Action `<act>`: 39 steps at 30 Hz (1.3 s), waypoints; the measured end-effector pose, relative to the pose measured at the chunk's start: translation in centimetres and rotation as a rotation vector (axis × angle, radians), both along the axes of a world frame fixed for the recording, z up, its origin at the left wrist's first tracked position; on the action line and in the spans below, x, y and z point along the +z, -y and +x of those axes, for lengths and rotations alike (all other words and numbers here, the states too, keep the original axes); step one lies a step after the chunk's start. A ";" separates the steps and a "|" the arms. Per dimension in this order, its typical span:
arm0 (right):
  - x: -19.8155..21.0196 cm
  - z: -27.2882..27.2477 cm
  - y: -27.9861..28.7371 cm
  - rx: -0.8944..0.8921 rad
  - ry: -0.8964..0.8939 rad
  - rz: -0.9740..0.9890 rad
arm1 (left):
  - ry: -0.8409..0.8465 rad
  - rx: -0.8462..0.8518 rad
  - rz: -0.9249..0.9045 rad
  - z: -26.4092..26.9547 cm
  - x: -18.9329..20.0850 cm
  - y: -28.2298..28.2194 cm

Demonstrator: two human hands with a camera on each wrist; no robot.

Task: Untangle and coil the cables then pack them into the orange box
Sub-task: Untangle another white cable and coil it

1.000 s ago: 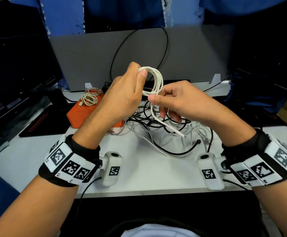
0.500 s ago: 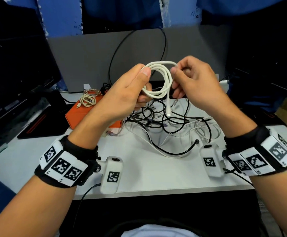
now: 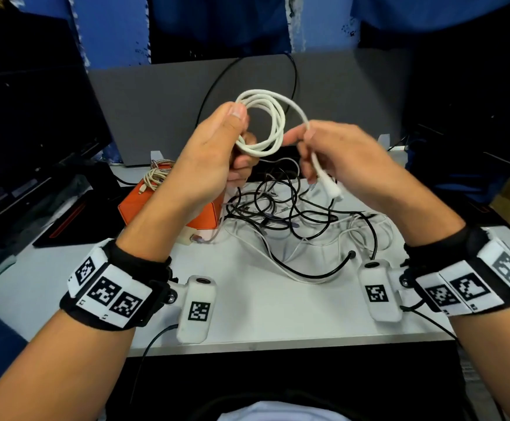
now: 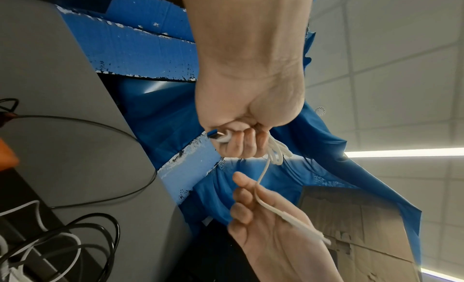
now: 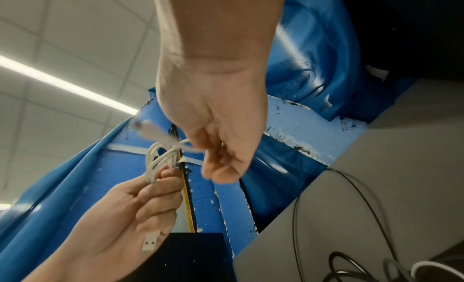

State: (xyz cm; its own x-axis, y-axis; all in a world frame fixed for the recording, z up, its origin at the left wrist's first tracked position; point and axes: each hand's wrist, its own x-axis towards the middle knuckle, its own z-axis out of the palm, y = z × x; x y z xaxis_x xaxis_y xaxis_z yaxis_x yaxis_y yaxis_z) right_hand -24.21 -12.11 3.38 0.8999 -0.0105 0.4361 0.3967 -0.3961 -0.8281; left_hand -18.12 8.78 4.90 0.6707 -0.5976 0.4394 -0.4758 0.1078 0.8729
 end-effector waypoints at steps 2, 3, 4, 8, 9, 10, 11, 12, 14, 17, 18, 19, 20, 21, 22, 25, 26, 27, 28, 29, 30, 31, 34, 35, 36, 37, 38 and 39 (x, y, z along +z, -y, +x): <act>-0.5 0.0 -0.6 -0.096 0.033 -0.338 | -0.026 -0.014 -0.022 0.1 -0.1 0.2; -0.7 0.1 -0.9 -0.134 0.033 -0.387 | -0.032 -0.021 -0.020 0.1 -0.2 0.3; -0.7 0.2 -1.2 -0.161 0.031 -0.354 | -0.030 -0.026 -0.010 0.0 -0.3 0.3; -0.4 0.5 -1.0 -0.149 0.044 0.160 | 0.055 -0.018 0.076 -0.5 -0.1 0.2; -0.2 0.5 -0.8 -0.135 0.060 0.263 | 0.072 -0.022 0.093 -0.6 -0.1 0.1; -0.1 0.4 -0.7 -0.120 0.074 0.352 | 0.080 -0.029 0.106 -0.7 -0.2 0.1; 0.0 0.4 -0.7 -0.103 0.080 0.431 | 0.085 -0.036 0.119 -0.8 -0.2 0.2; 0.1 0.4 -0.9 -0.083 0.076 0.501 | 0.092 -0.041 0.134 -0.9 -0.3 0.3; 0.0 0.4 -1.5 -0.050 0.044 0.597 | 0.116 -0.049 0.165 -1.0 -0.5 0.7; -0.5 0.3 -2.9 0.042 -0.068 0.611 | 0.175 0.023 0.160 -0.6 -1.0 1.0; -0.7 0.1 -3.3 0.100 -0.115 0.617 | 0.203 0.074 0.157 -0.3 -1.1 1.0; -0.8 -0.1 -3.6 0.172 -0.161 0.622 | 0.229 0.131 0.158 0.1 -1.2 1.0; -0.9 -0.3 -3.8 0.250 -0.204 0.631 | 0.246 0.181 0.160 0.5 -1.3 1.0; -0.9 -0.5 -4.1 0.312 -0.238 0.639 | 0.259 0.225 0.164 0.7 -1.5 1.1; -0.9 -0.6 -4.3 0.329 -0.259 0.633 | 0.274 0.263 0.172 1.0 -1.6 1.1; -1.5 -0.2 -4.7 0.205 -0.203 0.476 | 0.356 0.346 0.230 1.2 -2.0 1.4; -1.7 0.0 -4.7 0.172 -0.183 0.423 | 0.377 0.363 0.249 1.2 -2.0 1.5; -1.9 0.2 -4.4 0.160 -0.173 0.374 | 0.387 0.374 0.263 1.1 -2.0 1.5; -1.9 0.3 -4.1 0.164 -0.165 0.322 | 0.389 0.384 0.268 1.1 -1.9 1.4; -1.9 0.3 -3.8 0.169 -0.154 0.267 | 0.376 0.392 0.258 1.2 -1.7 1.2; -1.9 0.2 -3.5 0.168 -0.139 0.215 | 0.333 0.396 0.226 1.4 -1.5 1.1; -1.9 0.1 -3.4 0.169 -0.118 0.186 | 0.247 0.387 0.169 1.6 -1.3 0.9; -2.2 0.4 -3.3 0.187 -0.133 0.284 | -0.128 0.228 -0.111 2.0 -0.9 0.6; -2.4 0.5 -3.3 0.185 -0.155 0.317 | -0.211 0.167 -0.167 1.8 -0.8 0.6; -2.3 0.5 -3.3 0.175 -0.173 0.336 | -0.260 0.115 -0.190 1.6 -0.8 0.7; -2.3 0.4 -3.2 0.161 -0.183 0.342 | -0.285 0.075 -0.193 1.4 -0.9 0.9; -2.2 0.3 -3.3 0.143 -0.182 0.339 | -0.296 0.039 -0.190 1.2 -1.0 1.1; -2.3 0.3 -3.5 0.117 -0.173 0.325 | -0.297 0.015 -0.182 1.1 -1.0 1.1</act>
